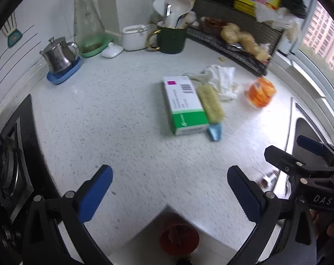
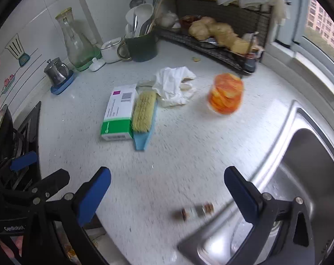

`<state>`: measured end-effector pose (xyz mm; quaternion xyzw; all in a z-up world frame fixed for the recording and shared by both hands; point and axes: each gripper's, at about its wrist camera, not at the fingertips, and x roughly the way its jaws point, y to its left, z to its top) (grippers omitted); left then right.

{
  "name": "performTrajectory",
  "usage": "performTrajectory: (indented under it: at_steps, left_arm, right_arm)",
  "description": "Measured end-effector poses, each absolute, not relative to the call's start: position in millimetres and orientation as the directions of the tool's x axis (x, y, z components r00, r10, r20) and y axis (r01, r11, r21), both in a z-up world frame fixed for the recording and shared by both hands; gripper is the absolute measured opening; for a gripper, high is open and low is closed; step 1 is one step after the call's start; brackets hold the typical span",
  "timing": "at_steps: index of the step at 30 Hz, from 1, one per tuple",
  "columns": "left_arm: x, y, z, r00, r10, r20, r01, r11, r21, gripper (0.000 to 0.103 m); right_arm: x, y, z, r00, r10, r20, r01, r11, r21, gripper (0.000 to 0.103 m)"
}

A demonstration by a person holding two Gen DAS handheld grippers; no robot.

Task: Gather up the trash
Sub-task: 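Grasp the yellow-bristled scrub brush by its blue handle with the right gripper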

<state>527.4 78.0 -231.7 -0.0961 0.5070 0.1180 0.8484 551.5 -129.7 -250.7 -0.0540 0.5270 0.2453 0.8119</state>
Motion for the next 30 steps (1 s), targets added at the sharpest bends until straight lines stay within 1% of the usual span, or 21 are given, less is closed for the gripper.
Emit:
performTrajectory:
  at_steps: [5,10,12,14,17,21,27,29,30]
  left_arm:
    - [547.9,93.0,-248.4,0.446,0.115,-0.888,-0.324,0.945,-0.04,0.103]
    - [566.8,99.9,-268.7,0.44,0.112,-0.891,-0.332,0.942,-0.045,0.103]
    - [572.2,102.0,-276.0,0.437,0.105,-0.893,-0.335,0.941,-0.053,0.103]
    - [576.6,104.2,-283.3,0.428,0.107,-0.898,-0.341,0.939,-0.051,0.103]
    - [579.0,106.3,-289.5,0.424,0.099,-0.9,-0.34,0.939,-0.057,0.103]
    - [580.6,110.4,-292.6,0.418,0.101,-0.903,-0.347,0.936,-0.056,0.103]
    - [580.9,117.8,-292.1,0.412,0.108,-0.905,-0.363,0.93,-0.054,0.103]
    - [579.5,119.5,-290.8,0.413,0.111,-0.904,-0.366,0.929,-0.053,0.103]
    - [578.7,120.3,-290.6,0.413,0.113,-0.904,-0.368,0.928,-0.052,0.103]
  right_arm:
    - [583.4,-107.2,-271.1,0.286,0.351,-0.892,-0.473,0.861,0.187,0.102]
    - [605.1,-83.2,-287.2,0.296,0.32,-0.9,-0.502,0.854,0.138,0.102]
    - [612.1,-75.8,-293.8,0.292,0.309,-0.905,-0.507,0.852,0.127,0.1]
    - [619.6,-70.6,-301.0,0.279,0.306,-0.91,-0.507,0.852,0.131,0.095]
    - [627.0,-64.6,-308.9,0.267,0.296,-0.917,-0.514,0.849,0.124,0.091]
    - [629.5,-57.8,-311.2,0.246,0.312,-0.918,-0.538,0.832,0.139,0.091]
    - [635.9,-46.4,-312.4,0.234,0.3,-0.925,-0.552,0.824,0.128,0.091]
    - [639.3,-49.6,-311.1,0.233,0.294,-0.927,-0.545,0.829,0.126,0.08]
    - [641.2,-53.3,-310.5,0.246,0.279,-0.928,-0.534,0.838,0.111,0.079]
